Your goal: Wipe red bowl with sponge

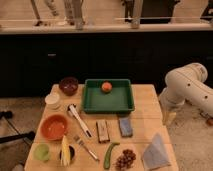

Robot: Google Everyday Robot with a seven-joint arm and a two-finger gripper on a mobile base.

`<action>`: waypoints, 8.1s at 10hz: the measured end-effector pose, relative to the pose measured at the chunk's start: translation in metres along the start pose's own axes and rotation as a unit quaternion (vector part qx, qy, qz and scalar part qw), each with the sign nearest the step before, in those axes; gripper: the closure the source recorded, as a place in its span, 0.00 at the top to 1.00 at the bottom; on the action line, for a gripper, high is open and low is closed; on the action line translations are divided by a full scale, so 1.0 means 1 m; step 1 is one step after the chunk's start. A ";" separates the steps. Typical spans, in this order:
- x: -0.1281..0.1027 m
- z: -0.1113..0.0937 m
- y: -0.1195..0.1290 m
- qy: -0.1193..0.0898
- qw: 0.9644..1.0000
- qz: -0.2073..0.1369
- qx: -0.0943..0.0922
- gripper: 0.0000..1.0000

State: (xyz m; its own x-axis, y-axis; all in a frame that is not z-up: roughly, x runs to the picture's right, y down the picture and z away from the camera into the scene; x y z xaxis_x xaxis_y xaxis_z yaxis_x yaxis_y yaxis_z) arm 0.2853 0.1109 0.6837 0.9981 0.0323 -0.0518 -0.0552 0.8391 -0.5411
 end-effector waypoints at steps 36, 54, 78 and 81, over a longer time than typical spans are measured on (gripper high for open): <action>-0.146 0.043 0.049 -0.055 0.692 -0.718 0.040 0.80; -0.162 0.180 -0.019 -0.063 0.608 -0.791 0.003 0.80; -0.183 0.113 -0.029 -0.063 0.623 -0.780 -0.008 0.00; -0.203 0.086 -0.034 -0.075 0.646 -0.759 -0.004 0.00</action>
State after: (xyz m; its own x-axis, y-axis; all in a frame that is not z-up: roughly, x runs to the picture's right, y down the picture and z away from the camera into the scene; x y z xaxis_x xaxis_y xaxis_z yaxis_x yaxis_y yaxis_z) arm 0.0863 0.1227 0.7849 -0.1071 -0.7728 0.6255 0.9917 -0.0380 0.1228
